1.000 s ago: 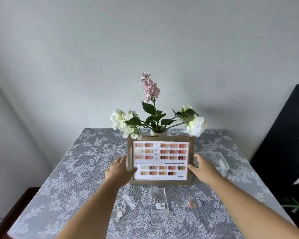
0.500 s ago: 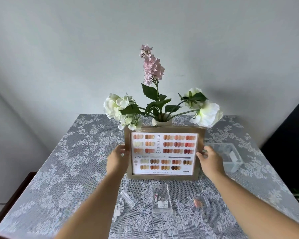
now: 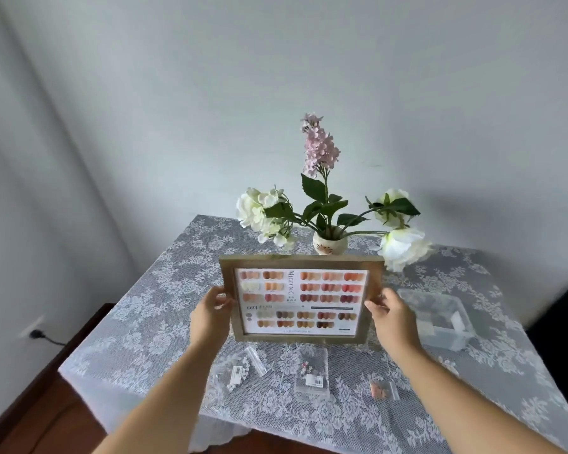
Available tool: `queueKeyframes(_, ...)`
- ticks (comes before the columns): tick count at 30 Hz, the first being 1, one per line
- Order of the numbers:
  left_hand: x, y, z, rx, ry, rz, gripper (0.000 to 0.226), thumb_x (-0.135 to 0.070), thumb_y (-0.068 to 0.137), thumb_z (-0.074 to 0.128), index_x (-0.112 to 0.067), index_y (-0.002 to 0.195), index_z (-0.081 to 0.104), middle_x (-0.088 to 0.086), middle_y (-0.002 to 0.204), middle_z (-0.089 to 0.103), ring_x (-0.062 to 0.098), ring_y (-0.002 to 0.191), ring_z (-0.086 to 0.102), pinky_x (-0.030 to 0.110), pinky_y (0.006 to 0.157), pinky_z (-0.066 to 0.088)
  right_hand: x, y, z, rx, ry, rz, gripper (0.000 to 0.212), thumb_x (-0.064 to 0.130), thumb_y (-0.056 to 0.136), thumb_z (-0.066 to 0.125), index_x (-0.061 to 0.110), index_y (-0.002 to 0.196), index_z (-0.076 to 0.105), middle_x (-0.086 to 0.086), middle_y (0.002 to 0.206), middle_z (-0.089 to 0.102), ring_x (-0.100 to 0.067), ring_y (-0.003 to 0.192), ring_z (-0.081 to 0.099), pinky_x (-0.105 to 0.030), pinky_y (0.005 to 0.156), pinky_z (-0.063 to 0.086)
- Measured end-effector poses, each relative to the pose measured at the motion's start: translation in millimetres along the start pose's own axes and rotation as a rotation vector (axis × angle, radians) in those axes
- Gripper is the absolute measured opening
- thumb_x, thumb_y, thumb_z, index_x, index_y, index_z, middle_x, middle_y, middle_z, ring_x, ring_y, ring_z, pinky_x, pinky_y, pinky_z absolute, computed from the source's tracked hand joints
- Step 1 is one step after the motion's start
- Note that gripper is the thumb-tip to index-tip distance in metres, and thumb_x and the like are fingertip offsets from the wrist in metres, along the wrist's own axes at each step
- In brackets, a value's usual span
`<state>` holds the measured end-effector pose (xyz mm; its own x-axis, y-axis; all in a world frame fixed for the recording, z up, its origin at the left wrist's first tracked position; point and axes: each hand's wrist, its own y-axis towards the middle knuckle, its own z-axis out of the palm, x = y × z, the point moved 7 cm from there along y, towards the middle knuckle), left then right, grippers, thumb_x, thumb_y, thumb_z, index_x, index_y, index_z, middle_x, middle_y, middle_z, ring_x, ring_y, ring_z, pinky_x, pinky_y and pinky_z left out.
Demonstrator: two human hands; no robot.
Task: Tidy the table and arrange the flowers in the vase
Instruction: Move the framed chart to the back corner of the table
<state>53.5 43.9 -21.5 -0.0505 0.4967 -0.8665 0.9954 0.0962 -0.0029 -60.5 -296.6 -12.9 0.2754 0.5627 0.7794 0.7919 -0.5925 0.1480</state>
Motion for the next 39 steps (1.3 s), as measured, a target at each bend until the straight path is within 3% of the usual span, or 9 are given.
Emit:
queueKeyframes(3,10,-3,-42,-0.068,-0.015,-0.016,0.017,-0.018,0.087,0.057,-0.034,0.092,0.058,-0.011,0.084,0.063,0.012,0.076,0.059,0.029,0.063,0.041,27,-7,24,0.064,0.019,-0.046,0.02,0.019,0.086,0.061,0.007,0.102,0.059,-0.005,0.092,0.069,-0.023,0.069,0.064,-0.029,0.052,0.048)
queueKeyframes(8,32,3,-120,-0.173,-0.058,-0.017,0.011,-0.018,0.088,0.058,-0.029,0.091,0.059,-0.013,0.081,0.065,0.01,0.078,0.063,0.027,0.059,0.043,89,-21,75,0.144,0.121,-0.154,0.012,0.016,0.085,0.063,0.013,0.095,0.058,-0.003,0.088,0.068,-0.016,0.065,0.06,-0.021,0.048,0.038)
queueKeyframes(13,60,35,-191,-0.24,-0.01,-0.038,0.009,-0.027,0.087,0.057,-0.032,0.095,0.059,-0.01,0.087,0.066,0.013,0.083,0.061,0.031,0.068,0.042,149,-28,136,0.204,0.16,-0.184,0.011,0.014,0.085,0.062,0.014,0.095,0.058,-0.001,0.088,0.068,-0.02,0.074,0.064,-0.031,0.06,0.053)
queueKeyframes(19,87,101,-242,-0.193,0.022,-0.021,0.012,-0.027,0.087,0.057,-0.031,0.098,0.059,-0.011,0.089,0.066,0.01,0.083,0.062,0.027,0.064,0.044,199,-21,205,0.171,0.156,-0.161,0.015,0.017,0.086,0.061,0.013,0.101,0.057,-0.003,0.089,0.068,-0.018,0.069,0.063,-0.022,0.048,0.042)
queueKeyframes(27,100,187,-244,-0.114,0.042,-0.015,0.011,-0.025,0.088,0.055,-0.032,0.096,0.059,-0.012,0.091,0.066,0.013,0.086,0.062,0.026,0.064,0.042,219,16,257,0.132,0.091,-0.121,0.016,0.019,0.088,0.058,0.014,0.103,0.056,0.003,0.084,0.064,-0.01,0.064,0.06,-0.021,0.046,0.045)
queueKeyframes(31,100,225,-229,-0.121,0.024,-0.044,0.013,-0.025,0.089,0.054,-0.032,0.099,0.058,-0.013,0.092,0.065,0.009,0.084,0.061,0.025,0.062,0.042,223,52,277,0.138,0.09,-0.118,0.017,0.018,0.088,0.058,0.012,0.105,0.056,-0.002,0.088,0.066,-0.017,0.069,0.064,-0.035,0.055,0.057)
queueKeyframes(35,98,262,-216,-0.13,0.043,-0.052,0.012,-0.025,0.089,0.053,-0.034,0.096,0.056,-0.014,0.092,0.064,0.008,0.081,0.059,0.026,0.062,0.041,226,89,299,0.132,0.057,-0.109,0.015,0.022,0.09,0.055,0.015,0.103,0.054,0.001,0.088,0.066,-0.02,0.071,0.065,-0.042,0.06,0.057)
queueKeyframes(39,93,298,-200,-0.092,0.083,-0.039,0.013,-0.025,0.088,0.053,-0.037,0.093,0.054,-0.015,0.09,0.063,0.009,0.081,0.059,0.027,0.063,0.04,224,117,317,0.107,-0.002,-0.083,0.015,0.022,0.091,0.053,0.015,0.105,0.052,-0.003,0.088,0.066,-0.022,0.069,0.062,-0.035,0.055,0.05)
